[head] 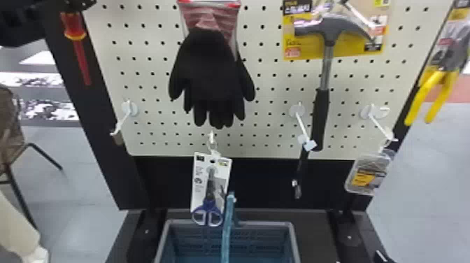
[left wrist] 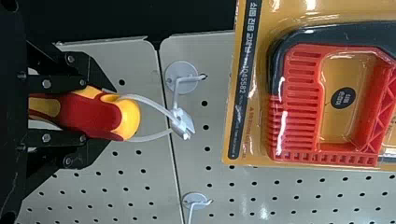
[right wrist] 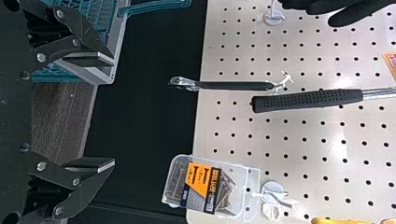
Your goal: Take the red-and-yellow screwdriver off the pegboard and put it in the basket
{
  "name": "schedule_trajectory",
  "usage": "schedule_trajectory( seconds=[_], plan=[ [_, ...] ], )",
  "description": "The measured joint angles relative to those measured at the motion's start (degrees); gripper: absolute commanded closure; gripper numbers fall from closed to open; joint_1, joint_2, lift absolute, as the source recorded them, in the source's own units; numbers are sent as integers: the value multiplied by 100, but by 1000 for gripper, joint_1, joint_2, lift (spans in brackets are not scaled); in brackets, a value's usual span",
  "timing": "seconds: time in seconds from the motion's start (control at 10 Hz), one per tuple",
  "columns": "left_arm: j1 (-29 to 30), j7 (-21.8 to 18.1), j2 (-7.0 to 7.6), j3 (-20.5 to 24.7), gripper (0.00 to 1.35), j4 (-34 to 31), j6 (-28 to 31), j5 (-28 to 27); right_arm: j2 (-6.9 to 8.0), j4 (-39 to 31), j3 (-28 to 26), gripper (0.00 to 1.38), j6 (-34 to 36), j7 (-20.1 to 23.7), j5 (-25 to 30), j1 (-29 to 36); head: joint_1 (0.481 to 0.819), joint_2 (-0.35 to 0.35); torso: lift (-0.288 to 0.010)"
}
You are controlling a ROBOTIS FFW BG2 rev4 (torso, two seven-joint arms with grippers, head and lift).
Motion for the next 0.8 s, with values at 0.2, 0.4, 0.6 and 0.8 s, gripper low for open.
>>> schedule_trajectory(
  seconds=[0.2, 0.4, 0.6, 0.8],
  plan=[
    [10, 0, -7, 3, 1016, 0, -8, 7, 1, 0, 0, 498, 0, 0, 2, 4, 549, 0, -100],
    [14, 0, -9, 16, 1016, 0, -15, 11, 0, -3, 0, 496, 0, 0, 0, 3, 549, 0, -100],
    [23, 25, -10, 18, 1016, 0, -31, 17, 0, -14, 0, 496, 0, 0, -2, 9, 549, 0, -100],
    [52, 42, -17, 26, 1016, -11, -41, 19, 0, -14, 0, 496, 0, 0, 4, 9, 549, 0, -100]
  ],
)
